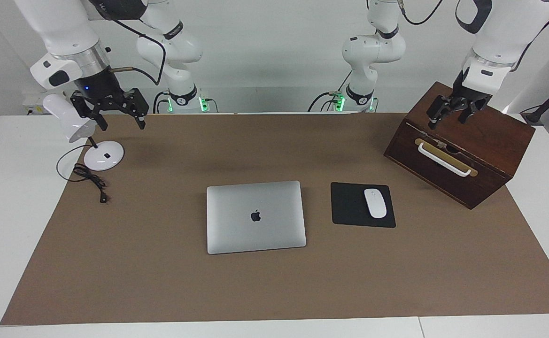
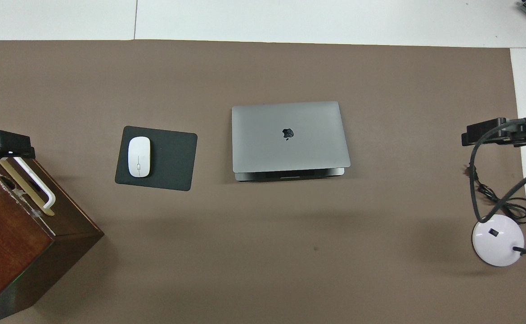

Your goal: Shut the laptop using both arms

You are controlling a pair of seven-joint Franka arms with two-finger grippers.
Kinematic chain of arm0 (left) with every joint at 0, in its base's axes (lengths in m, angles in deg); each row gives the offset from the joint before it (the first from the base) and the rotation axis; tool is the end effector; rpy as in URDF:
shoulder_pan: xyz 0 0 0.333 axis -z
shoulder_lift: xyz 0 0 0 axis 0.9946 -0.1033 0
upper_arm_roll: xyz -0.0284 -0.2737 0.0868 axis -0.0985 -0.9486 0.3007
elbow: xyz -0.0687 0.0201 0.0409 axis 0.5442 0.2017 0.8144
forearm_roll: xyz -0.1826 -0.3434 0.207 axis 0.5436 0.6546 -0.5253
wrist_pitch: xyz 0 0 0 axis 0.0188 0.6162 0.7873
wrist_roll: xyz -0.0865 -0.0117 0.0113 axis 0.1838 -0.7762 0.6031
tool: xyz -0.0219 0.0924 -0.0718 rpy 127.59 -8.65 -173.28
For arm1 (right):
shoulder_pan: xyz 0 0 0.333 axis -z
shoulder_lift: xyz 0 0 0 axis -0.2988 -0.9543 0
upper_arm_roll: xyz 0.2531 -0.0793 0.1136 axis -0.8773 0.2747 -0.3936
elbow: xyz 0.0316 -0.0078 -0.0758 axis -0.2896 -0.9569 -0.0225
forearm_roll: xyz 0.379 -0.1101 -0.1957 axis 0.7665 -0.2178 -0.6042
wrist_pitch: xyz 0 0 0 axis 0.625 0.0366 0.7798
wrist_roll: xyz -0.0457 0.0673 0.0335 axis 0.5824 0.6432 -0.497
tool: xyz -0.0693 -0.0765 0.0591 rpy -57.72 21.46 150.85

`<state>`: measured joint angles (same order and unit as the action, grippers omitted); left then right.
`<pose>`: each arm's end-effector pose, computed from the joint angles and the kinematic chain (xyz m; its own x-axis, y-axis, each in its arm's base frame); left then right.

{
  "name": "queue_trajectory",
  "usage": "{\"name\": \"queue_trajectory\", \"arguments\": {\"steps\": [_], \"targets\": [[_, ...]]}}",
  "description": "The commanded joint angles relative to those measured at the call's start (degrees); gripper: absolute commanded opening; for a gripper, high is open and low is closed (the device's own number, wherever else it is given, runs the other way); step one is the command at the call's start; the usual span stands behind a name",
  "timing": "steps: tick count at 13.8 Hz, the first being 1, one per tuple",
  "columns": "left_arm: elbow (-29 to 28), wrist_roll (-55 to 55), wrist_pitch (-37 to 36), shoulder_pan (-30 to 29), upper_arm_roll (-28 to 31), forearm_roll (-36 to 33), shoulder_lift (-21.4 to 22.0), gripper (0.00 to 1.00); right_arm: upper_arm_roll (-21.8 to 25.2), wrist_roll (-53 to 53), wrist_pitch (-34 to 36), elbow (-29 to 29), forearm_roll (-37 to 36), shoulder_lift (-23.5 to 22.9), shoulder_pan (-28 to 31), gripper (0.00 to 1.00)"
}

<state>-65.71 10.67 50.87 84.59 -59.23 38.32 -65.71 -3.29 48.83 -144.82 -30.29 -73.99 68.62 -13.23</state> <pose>0.5756 -0.0098 0.5761 0.9900 0.1367 0.0341 0.1371 -0.9905 -0.0102 0.5990 0.0113 0.6016 0.9980 -0.0293 0.0560 -0.0269 -0.9987 -0.0433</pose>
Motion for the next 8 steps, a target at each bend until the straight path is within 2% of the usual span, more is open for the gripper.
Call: {"name": "queue_trajectory", "arguments": {"steps": [1, 8], "targets": [[0.3, -0.9, -0.9, 0.4, 0.0, 0.5, 0.2, 1.0, -0.9, 0.5, 0.5, -1.2, 0.3, 1.2, 1.2, 1.0], [0.3, -1.3, -0.9, 0.3, 0.1, 0.9, 0.2, 1.0, -0.9, 0.5, 0.3, -1.5, -0.5, 1.5, 1.1, 1.0]]}}
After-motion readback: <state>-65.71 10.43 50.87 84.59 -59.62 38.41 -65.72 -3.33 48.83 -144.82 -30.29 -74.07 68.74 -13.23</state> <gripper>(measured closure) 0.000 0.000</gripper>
